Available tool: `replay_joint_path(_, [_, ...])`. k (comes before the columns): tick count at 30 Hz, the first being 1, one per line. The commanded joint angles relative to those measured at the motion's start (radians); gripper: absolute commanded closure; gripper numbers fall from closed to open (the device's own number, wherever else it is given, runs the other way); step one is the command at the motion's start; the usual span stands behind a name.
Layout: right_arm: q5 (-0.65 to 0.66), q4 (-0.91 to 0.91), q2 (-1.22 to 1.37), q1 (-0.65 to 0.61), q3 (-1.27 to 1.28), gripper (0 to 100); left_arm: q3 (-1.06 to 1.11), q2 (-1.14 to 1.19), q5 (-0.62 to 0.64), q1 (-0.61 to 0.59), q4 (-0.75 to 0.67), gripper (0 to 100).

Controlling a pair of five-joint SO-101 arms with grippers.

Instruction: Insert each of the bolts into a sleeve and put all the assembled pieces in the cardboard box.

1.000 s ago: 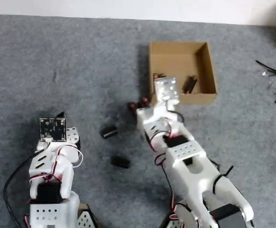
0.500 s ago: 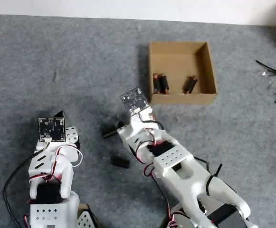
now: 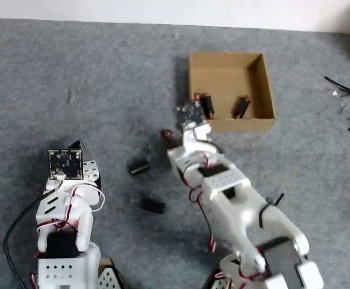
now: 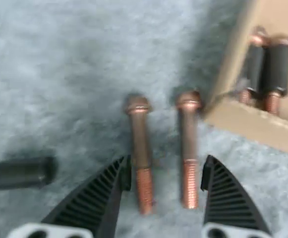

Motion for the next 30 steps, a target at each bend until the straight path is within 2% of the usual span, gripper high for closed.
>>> replay_joint_path(1, [0.012, 0.004, 0.077, 0.028, -0.09, 79.4, 0.019, -0.008, 0.0, -0.008, -0.023, 99])
replay_joint_path(14, [0.012, 0.004, 0.283, 0.031, -0.214, 79.4, 0.019, -0.008, 0.0, -0.008, -0.023, 99])
replay_joint_path(22, [0.006, 0.005, 0.292, 0.101, -0.22, 79.4, 0.019, -0.008, 0.0, -0.008, -0.023, 99])
replay_joint_path(30, [0.011, 0.005, 0.295, 0.081, -0.216, 88.1, 0.019, -0.007, 0.0, -0.008, -0.023, 99])
